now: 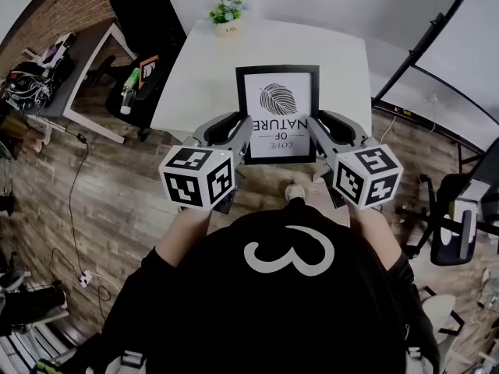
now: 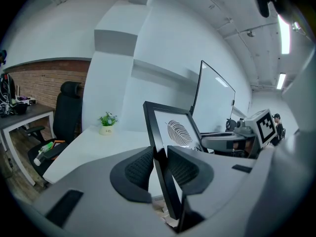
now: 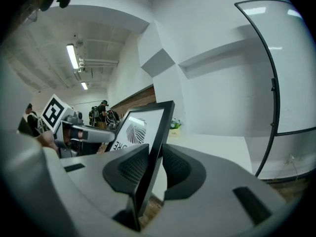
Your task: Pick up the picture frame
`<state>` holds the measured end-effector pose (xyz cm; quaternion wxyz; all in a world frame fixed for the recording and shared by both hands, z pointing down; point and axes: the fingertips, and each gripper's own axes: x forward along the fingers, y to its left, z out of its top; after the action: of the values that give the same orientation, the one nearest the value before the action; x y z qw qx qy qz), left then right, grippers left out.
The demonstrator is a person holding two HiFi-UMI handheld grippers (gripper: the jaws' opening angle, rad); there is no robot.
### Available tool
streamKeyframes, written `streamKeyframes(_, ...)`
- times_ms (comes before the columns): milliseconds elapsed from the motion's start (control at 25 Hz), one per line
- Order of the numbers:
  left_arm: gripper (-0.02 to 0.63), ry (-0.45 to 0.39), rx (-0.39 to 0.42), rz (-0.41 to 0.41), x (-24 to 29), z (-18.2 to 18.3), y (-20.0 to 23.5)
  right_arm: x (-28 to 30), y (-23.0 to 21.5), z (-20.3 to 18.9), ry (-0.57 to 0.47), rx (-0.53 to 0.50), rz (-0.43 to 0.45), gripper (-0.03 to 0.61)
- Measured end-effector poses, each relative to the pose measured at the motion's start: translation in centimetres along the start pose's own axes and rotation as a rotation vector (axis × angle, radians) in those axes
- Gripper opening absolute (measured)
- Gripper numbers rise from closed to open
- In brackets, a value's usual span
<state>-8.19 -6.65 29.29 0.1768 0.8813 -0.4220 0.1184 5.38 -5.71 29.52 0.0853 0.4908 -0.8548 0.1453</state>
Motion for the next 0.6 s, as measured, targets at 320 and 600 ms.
streamKeyframes(320,0.097,-0.018,0.003,0.000,-0.6,0.5,-0.3,-0.4,0.2,0.5,-0.017,-0.008,0.000,0.098)
streamKeyframes(600,0.097,-0.039,-0.005,0.004,-1.1,0.9,-0.6,-0.9,0.7,1.3,-0.023,-0.034,0.006,0.098)
